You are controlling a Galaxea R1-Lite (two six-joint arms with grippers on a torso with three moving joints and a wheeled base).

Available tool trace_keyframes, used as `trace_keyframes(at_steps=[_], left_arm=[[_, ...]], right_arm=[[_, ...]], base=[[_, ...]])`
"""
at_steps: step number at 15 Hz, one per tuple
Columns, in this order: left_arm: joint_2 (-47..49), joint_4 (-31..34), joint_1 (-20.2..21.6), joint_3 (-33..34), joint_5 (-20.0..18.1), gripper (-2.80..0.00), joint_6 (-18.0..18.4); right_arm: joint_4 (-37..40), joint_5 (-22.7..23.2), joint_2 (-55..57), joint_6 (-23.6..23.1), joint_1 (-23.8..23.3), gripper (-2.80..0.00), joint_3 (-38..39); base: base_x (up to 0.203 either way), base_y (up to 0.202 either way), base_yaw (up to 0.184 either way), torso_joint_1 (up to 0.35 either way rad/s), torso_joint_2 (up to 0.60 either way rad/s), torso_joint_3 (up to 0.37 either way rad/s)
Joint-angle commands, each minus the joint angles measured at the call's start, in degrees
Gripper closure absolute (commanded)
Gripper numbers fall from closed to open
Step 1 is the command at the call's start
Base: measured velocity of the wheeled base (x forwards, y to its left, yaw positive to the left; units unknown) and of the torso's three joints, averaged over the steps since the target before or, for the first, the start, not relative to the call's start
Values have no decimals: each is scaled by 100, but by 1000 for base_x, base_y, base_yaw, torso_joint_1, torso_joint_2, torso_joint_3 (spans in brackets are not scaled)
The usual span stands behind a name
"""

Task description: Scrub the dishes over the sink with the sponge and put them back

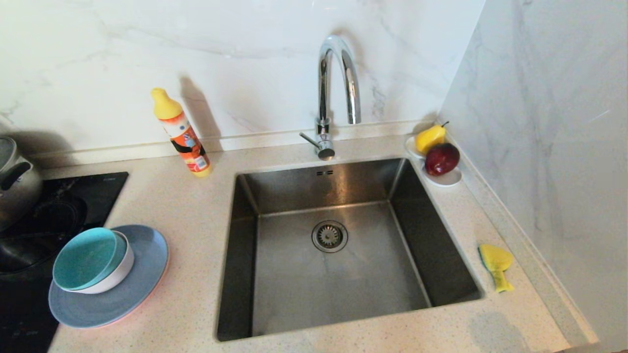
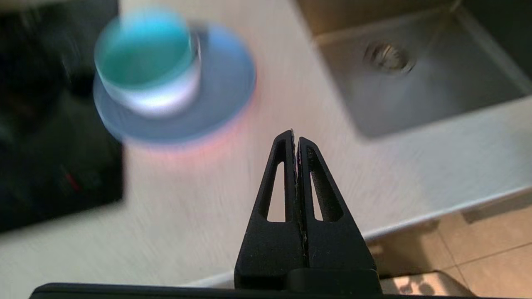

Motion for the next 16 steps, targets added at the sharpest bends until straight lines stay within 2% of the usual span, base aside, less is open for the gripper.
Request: trace_keyframes(at_steps=[1,2,4,7,11,16], left_arm=[[-327,-750,3,732,164,0,-346],[-335,-777,3,755,208,0,-401],[-335,-930,3,959,695,0,-318],[-335,-1067,3,1038,571,0,-176],[-335,-1102,3,1045,615,0,-566],[-335,-1102,3,1045,615,0,-583]], right_arm=[[-10,-3,5,-18,1,0,0],[-1,6,5,0,1,0,0],[-10,3,5,-47,1,0,0],[-1,5,5,-87,1,0,0],[-2,23,5,-73,1,0,0],[-1,6,5,9,1,0,0]], base=[[0,0,0,0,0,0],[0,0,0,0,0,0],[0,0,0,0,0,0],[0,0,0,0,0,0],[0,0,0,0,0,0],[0,0,0,0,0,0]])
